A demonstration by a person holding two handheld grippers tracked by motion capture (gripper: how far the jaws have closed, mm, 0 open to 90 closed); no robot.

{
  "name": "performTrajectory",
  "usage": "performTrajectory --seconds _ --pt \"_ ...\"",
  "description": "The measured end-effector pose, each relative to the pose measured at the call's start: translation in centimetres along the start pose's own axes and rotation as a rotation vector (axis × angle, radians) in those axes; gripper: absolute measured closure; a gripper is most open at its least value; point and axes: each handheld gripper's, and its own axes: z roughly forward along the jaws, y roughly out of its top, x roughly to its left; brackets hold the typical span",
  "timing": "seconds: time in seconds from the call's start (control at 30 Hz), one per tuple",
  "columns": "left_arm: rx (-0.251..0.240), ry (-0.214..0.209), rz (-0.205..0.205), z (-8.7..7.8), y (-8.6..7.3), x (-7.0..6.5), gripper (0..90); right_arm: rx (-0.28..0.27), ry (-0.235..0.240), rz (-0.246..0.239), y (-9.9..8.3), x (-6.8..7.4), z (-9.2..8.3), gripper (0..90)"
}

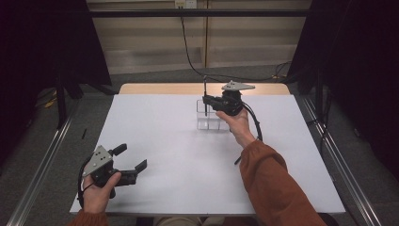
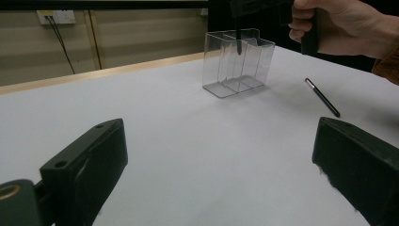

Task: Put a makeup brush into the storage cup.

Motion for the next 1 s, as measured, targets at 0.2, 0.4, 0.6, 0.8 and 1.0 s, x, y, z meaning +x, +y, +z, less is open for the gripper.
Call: performTrajectory --seconds 0.2,0.4,0.6,0.8,1.0 --pt "0.008 0.006 0.003 0.0 0.0 0.1 4.0 0.011 -0.004 0.012 -0.7 -0.2 0.2 83.9" --pt "0.011 0.008 0.006 0.0 0.0 0.1 4.1 0.024 -0.011 0.014 -1.0 -0.5 0.3 83.9" --pt "0.011 0.012 0.004 0.0 0.0 0.2 4.3 0.028 -0.010 0.021 -1.4 -0.6 0.4 83.9" --pt "0.011 0.014 0.005 -0.1 0.0 0.2 4.7 0.030 -0.007 0.021 -1.7 -0.5 0.6 83.8" --pt "0.011 0.019 0.004 -0.1 0.0 0.2 4.7 0.029 -0.009 0.023 -1.7 -0.5 0.6 78.8"
